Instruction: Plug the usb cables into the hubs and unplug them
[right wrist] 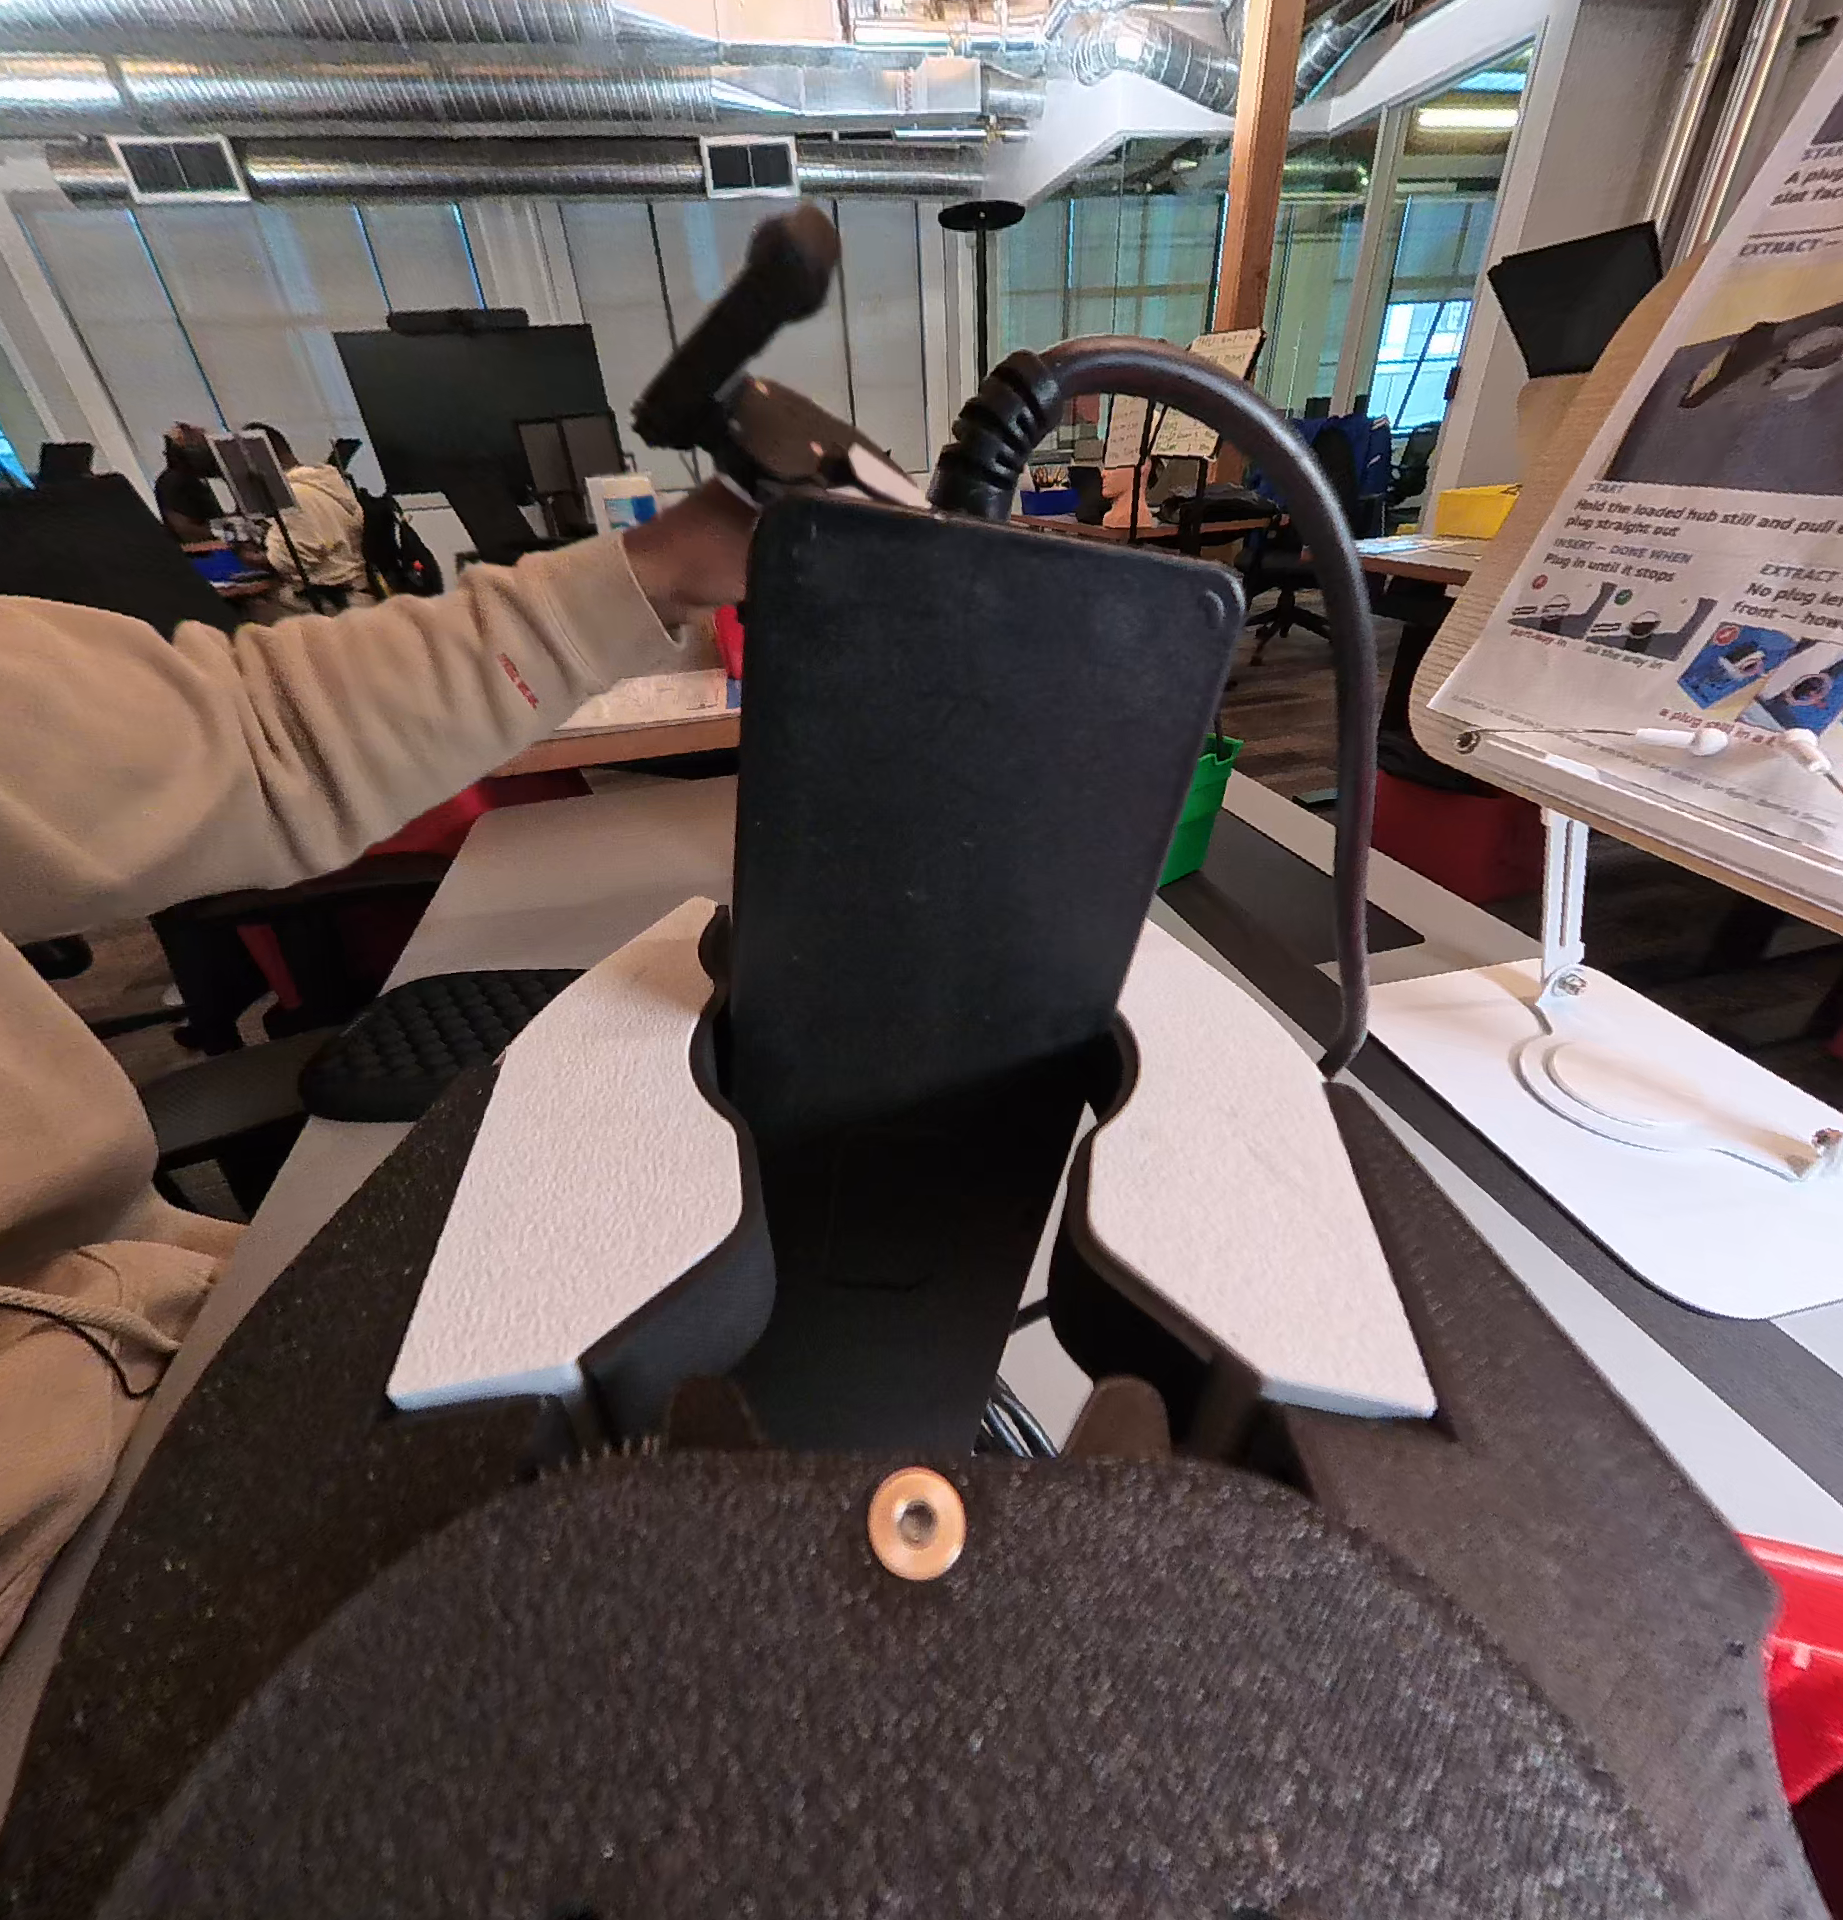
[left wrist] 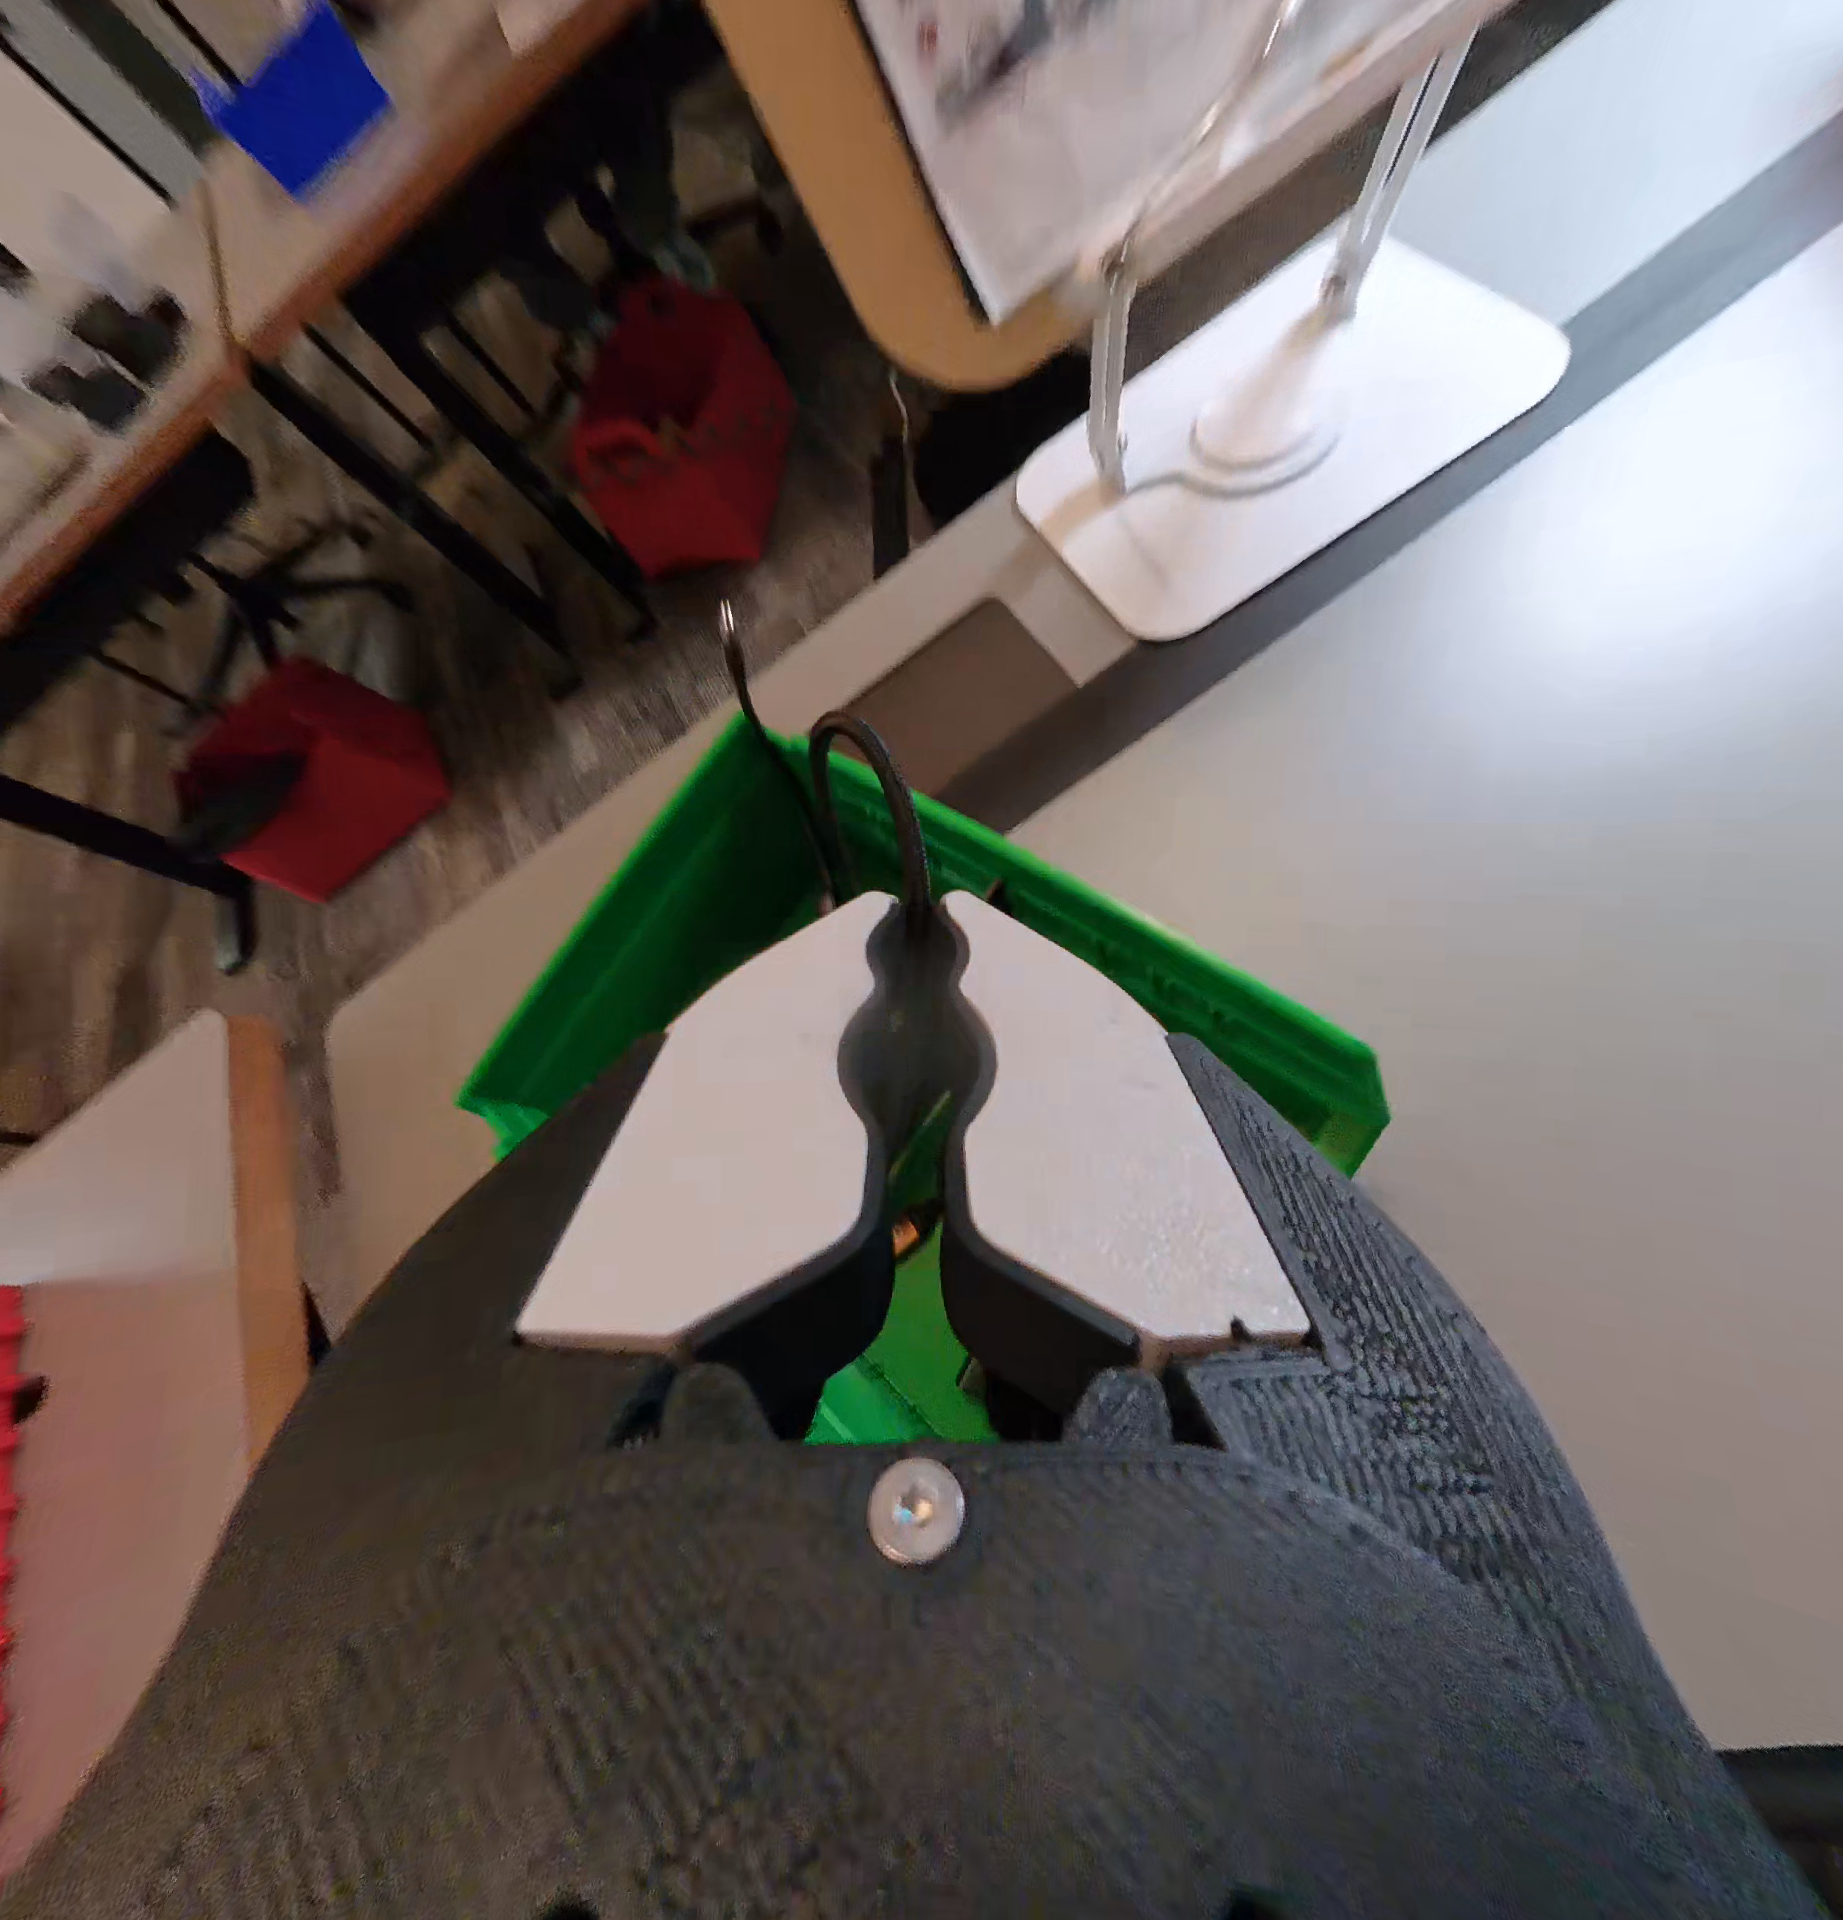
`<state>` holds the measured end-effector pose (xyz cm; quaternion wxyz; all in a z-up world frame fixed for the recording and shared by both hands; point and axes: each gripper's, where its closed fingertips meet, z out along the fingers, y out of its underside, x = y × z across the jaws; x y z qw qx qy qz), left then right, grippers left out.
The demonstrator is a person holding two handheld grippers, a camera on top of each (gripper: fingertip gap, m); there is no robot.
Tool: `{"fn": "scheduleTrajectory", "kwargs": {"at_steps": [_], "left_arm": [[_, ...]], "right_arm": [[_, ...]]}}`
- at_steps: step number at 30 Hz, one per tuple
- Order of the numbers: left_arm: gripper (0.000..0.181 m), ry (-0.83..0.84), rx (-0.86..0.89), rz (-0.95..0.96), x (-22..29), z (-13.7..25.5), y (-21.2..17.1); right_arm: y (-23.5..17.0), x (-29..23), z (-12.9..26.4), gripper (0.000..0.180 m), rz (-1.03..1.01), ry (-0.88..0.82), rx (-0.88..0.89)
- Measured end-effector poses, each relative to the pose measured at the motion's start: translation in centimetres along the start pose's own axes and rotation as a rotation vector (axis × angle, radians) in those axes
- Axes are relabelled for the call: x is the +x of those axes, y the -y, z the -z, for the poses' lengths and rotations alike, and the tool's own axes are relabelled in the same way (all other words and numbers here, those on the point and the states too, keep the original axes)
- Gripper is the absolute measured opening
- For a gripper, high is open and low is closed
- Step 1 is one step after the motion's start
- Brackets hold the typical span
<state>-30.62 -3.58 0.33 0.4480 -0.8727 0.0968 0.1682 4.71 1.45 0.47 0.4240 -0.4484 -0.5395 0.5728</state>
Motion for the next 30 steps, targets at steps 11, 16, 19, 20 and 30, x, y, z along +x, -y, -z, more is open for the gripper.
{"fn": "scheduleTrajectory", "kwargs": {"at_steps": [11,16,19,20,30], "left_arm": [[0.004,-0.117,0.257,-0.114,7.6,8.2,7.1],[0.004,-0.535,0.327,0.039,16.0,9.5,7.2],[0.004,-0.859,0.337,0.220,21.7,9.9,6.1],[0.004,-0.947,0.322,0.284,23.3,9.7,5.4],[0.004,-1.228,0.068,0.659,31.2,4.2,-2.8]], "right_arm": [[-0.3,-0.1,-0.3,0.065,-0.004,0.006,-0.006],[-0.3,-0.1,-0.3,0.065,-0.006,0.005,-0.007],[-0.4,0.0,-0.3,0.065,-0.006,0.004,-0.009],[-0.4,0.0,-0.3,0.065,-0.006,0.003,-0.009],[-0.7,0.4,-0.3,0.065,-0.020,-0.001,-0.011]]}}
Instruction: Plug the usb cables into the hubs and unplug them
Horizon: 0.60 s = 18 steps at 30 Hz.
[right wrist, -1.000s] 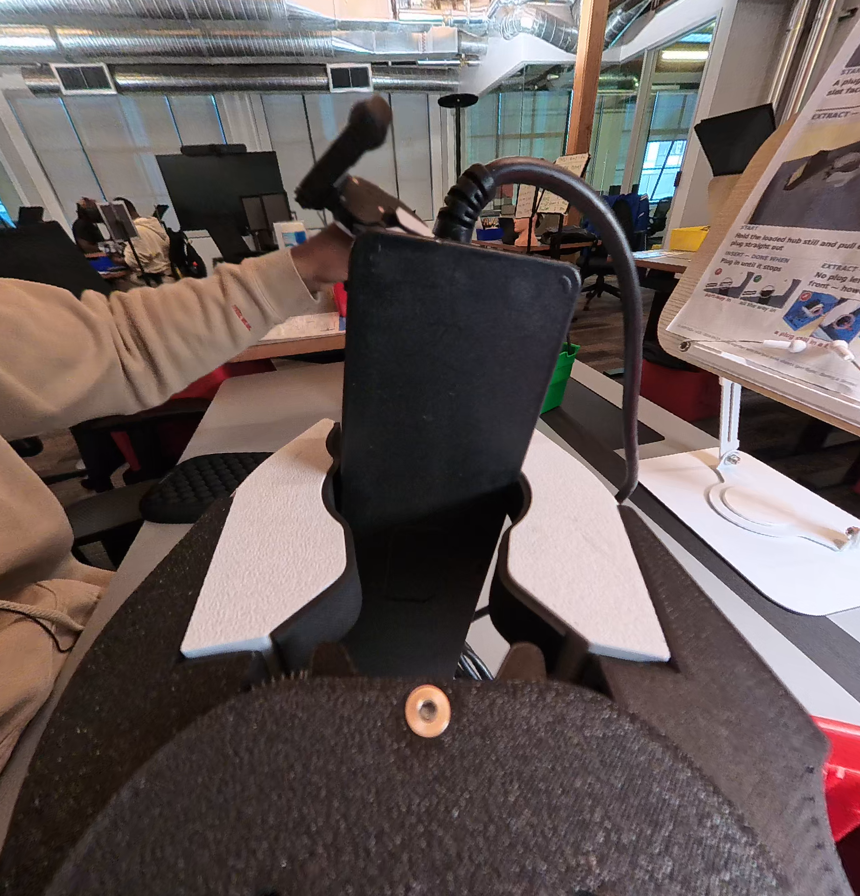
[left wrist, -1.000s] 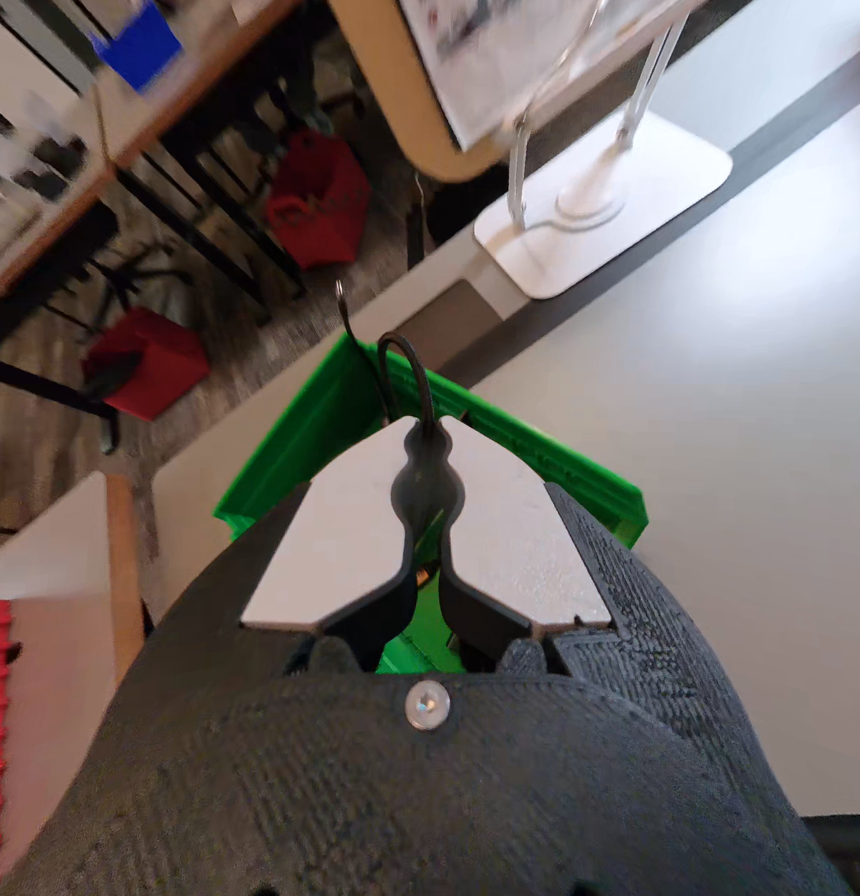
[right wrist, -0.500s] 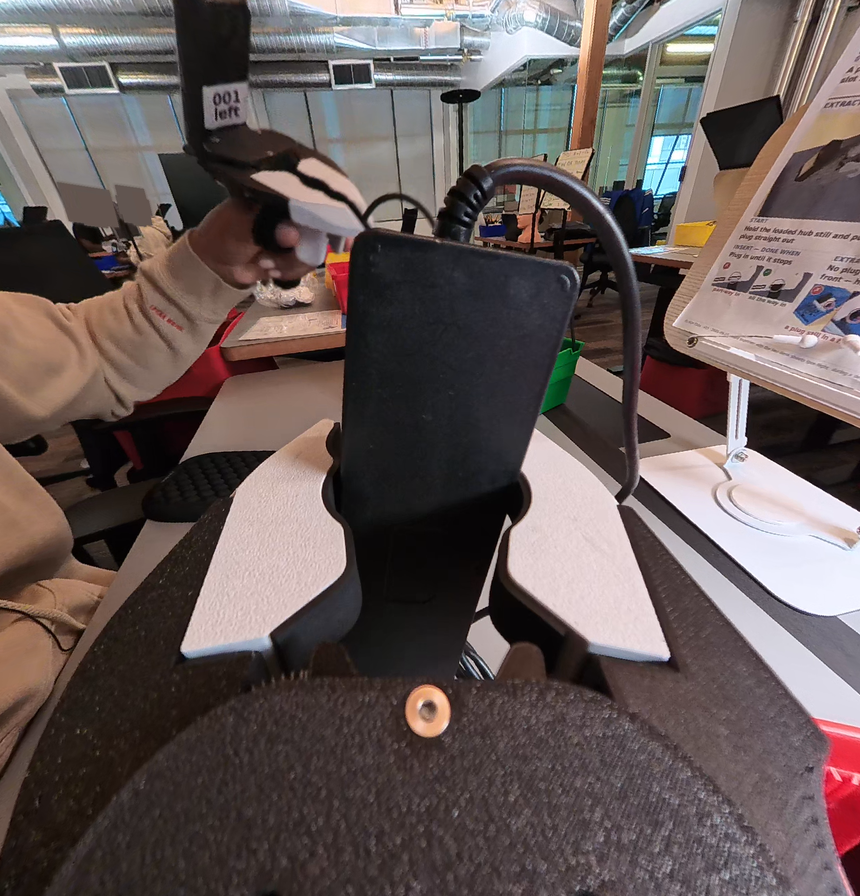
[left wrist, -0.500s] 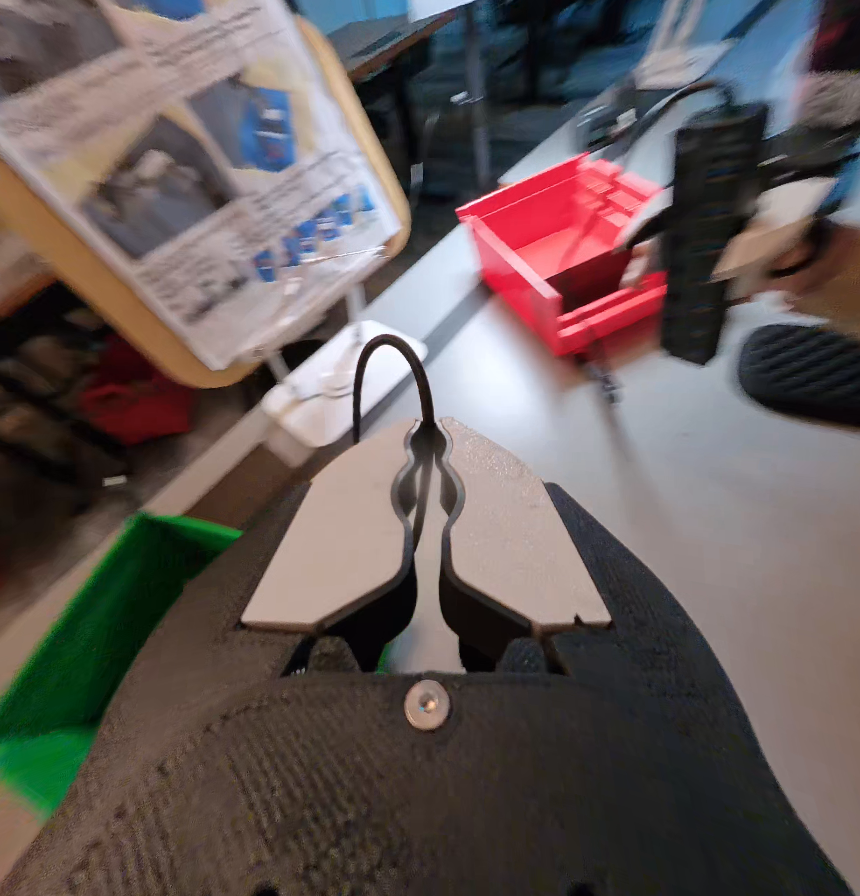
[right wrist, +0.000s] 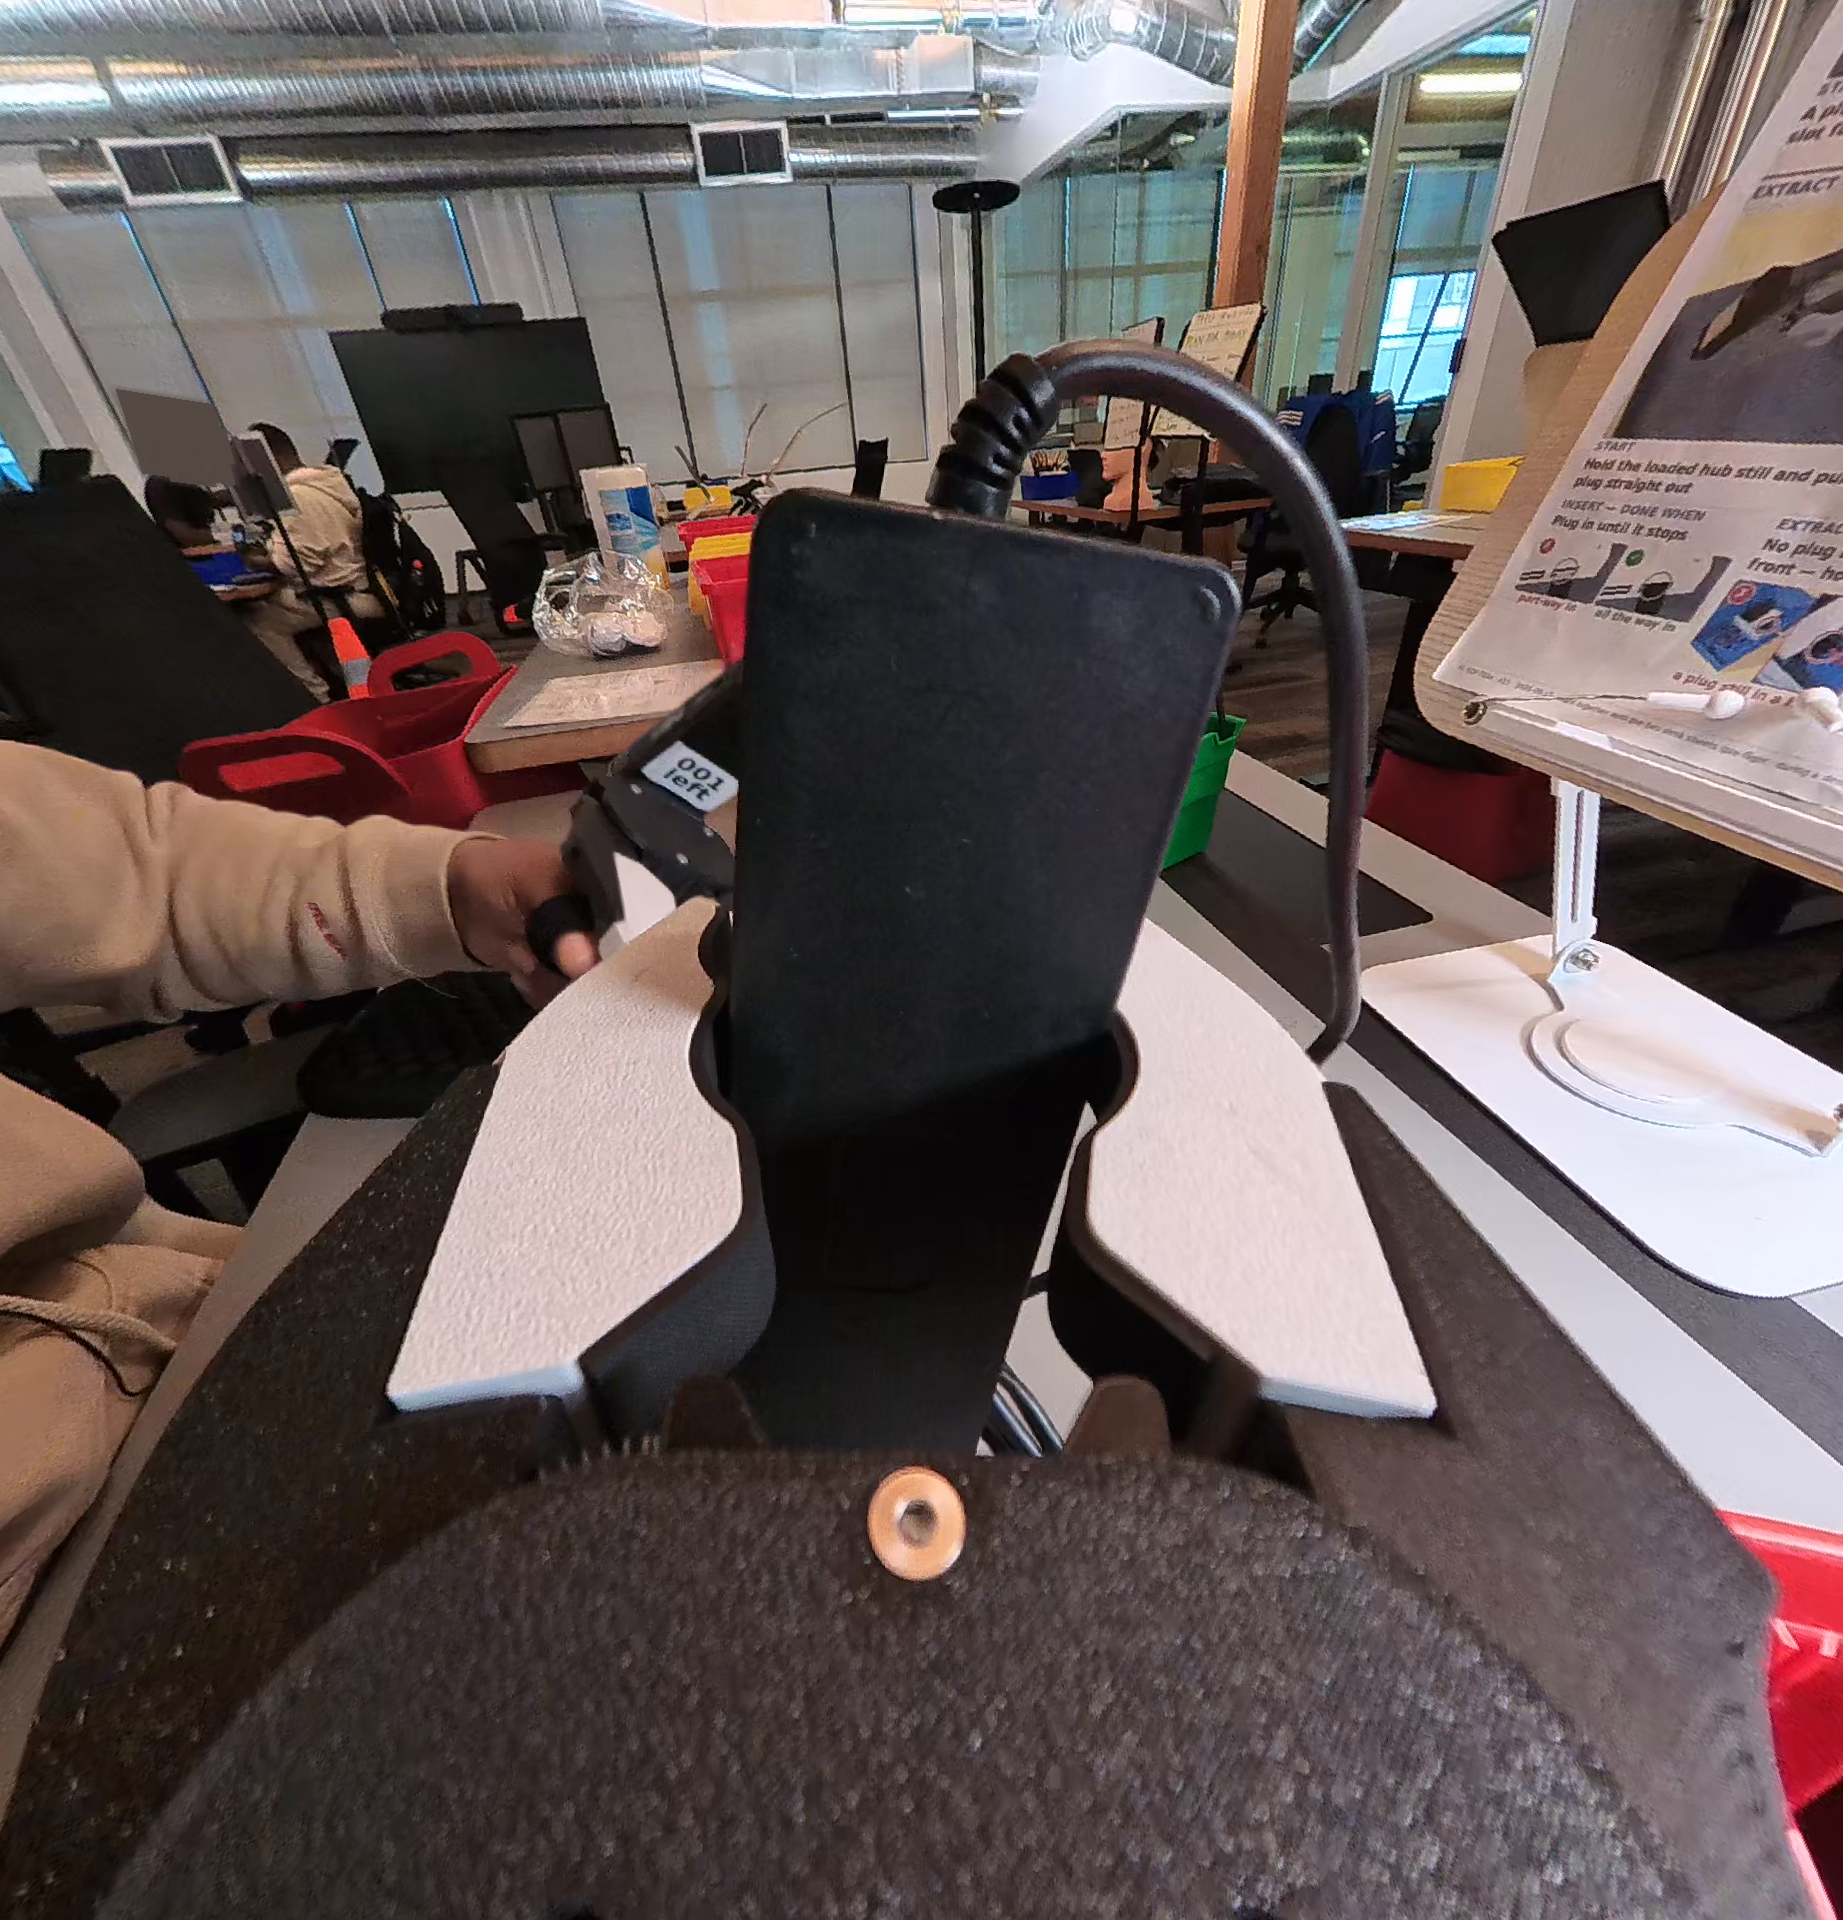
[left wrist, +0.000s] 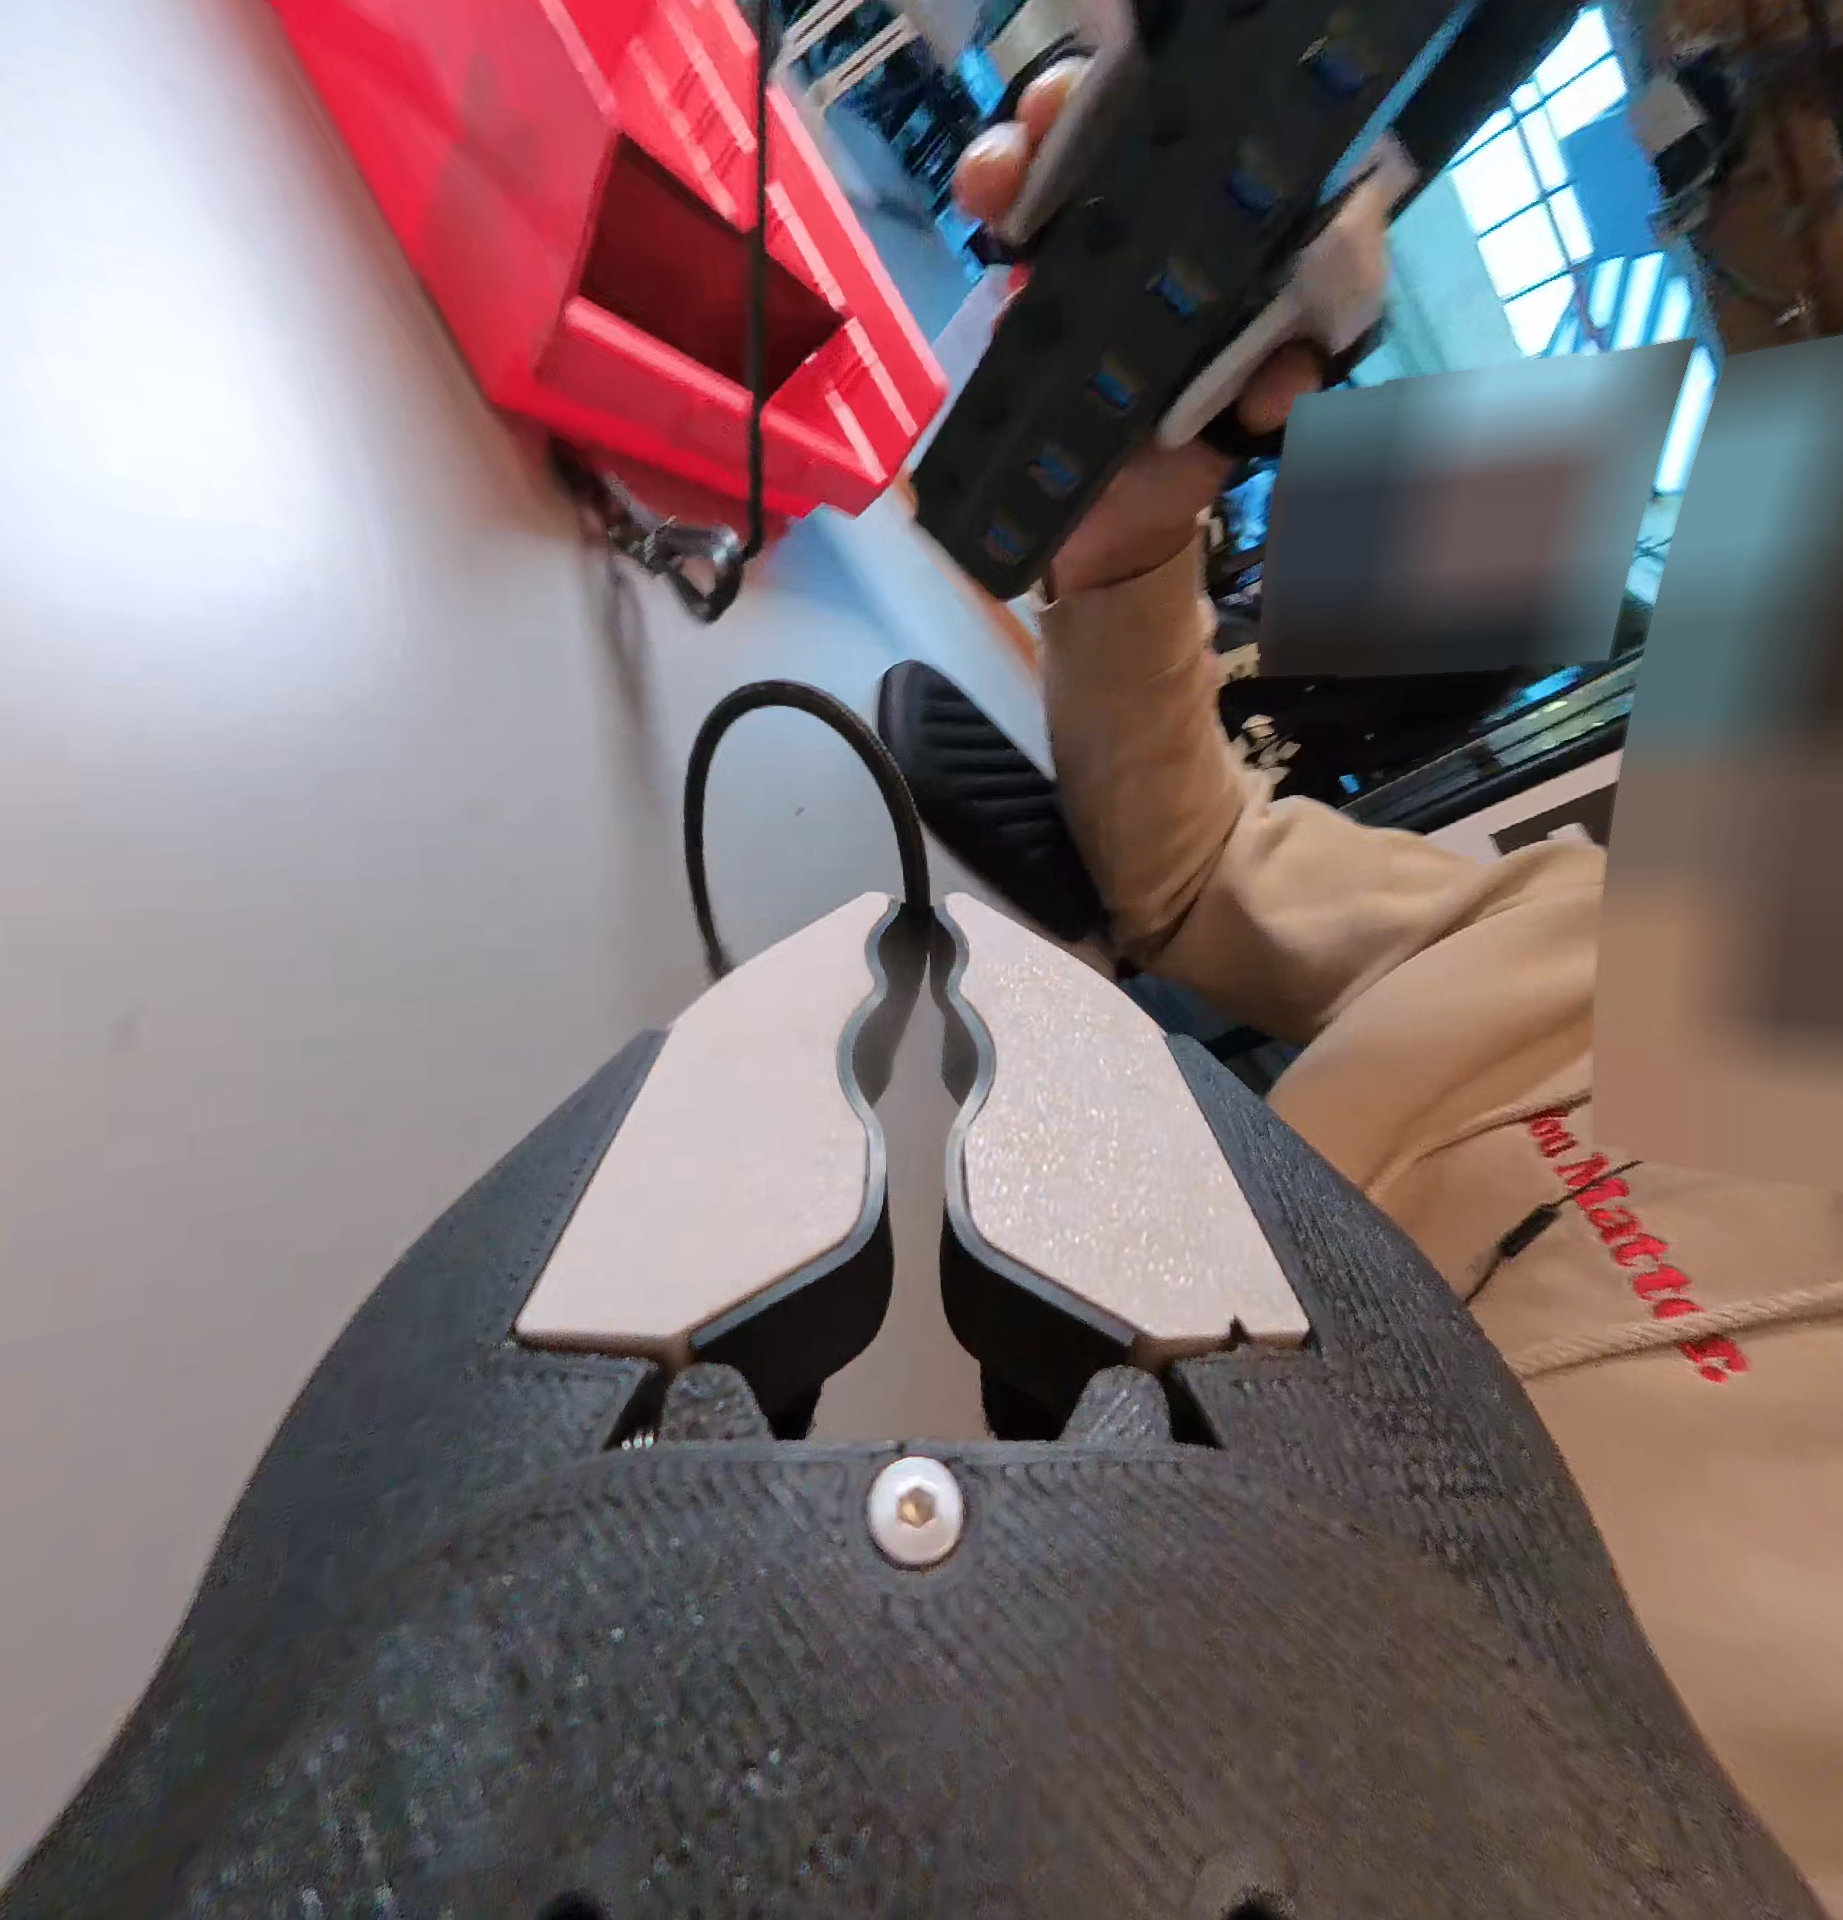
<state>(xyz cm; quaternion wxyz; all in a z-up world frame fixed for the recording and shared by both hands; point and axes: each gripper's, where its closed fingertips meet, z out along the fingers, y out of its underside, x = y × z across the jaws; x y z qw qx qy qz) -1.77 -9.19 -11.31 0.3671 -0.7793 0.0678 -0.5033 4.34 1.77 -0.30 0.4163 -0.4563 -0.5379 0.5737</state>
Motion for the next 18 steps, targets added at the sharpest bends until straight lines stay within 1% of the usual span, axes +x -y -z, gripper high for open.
{"fn": "scheduleTrajectory", "kwargs": {"at_steps": [5,9,13,18], "left_arm": [[0.004,0.167,-0.080,-0.034,-3.2,0.7,-1.3],[0.004,0.293,-0.152,-0.097,-5.0,0.5,-2.5],[0.006,0.357,-0.171,-0.129,-6.0,-0.1,-3.0],[0.007,0.395,-0.139,-0.147,-6.7,-1.0,-2.9]], "right_arm": [[-0.4,0.1,-0.2,0.066,-0.006,0.000,-0.008],[-0.5,0.1,-0.3,0.066,-0.006,0.002,-0.011],[-0.4,0.0,-0.3,0.065,-0.004,0.007,-0.006],[-0.5,0.0,-0.3,0.065,-0.003,0.011,-0.005]]}}
